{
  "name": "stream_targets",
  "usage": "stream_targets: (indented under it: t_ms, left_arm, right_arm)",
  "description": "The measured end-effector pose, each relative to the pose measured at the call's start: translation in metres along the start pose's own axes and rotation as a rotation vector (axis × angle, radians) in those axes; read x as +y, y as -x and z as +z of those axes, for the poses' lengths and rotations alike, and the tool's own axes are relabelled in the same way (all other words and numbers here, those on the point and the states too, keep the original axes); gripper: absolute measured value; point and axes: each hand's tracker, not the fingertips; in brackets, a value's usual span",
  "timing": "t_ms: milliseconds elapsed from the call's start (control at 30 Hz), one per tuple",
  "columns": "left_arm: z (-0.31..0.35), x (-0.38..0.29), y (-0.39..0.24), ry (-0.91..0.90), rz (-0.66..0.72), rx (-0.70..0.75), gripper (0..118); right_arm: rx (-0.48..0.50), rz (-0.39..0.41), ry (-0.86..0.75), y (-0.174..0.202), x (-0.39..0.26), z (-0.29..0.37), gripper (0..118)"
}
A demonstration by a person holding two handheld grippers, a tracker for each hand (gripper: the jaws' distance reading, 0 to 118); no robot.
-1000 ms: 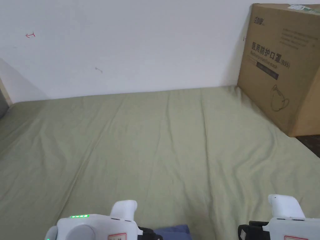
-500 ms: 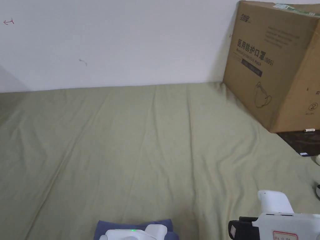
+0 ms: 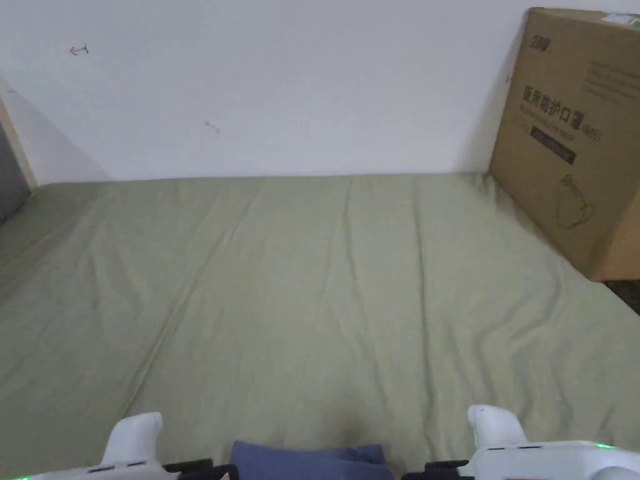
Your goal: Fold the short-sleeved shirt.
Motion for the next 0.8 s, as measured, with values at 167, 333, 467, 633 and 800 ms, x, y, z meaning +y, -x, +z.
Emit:
stream_targets:
  t_ms: [167, 333, 467, 633, 800]
  left_arm:
    - [0.018, -0.014, 0.052, -0.031, 0.184, -0.005, 2]
    - [0.000, -0.022, 0.085, 0.008, 0.278, -0.227, 2]
    - [-0.035, -0.019, 0.100, 0.102, 0.278, -0.344, 15]
    - [-0.078, -0.019, 0.113, 0.205, 0.261, -0.372, 104]
    - [-0.109, -0.021, 0.124, 0.168, 0.407, -0.579, 118]
  right_arm:
    - [0.024, 0.016, 0.169, 0.001, -0.011, -0.065, 0]
    - [-0.067, 0.028, 0.186, -0.027, -0.016, -0.073, 0]
    - [-0.013, -0.113, 0.179, -0.056, -0.019, -0.071, 0]
    - [0.005, -0.141, 0.181, -0.062, -0.020, -0.074, 0]
    - [0.010, -0.123, 0.194, -0.062, -0.019, -0.074, 0]
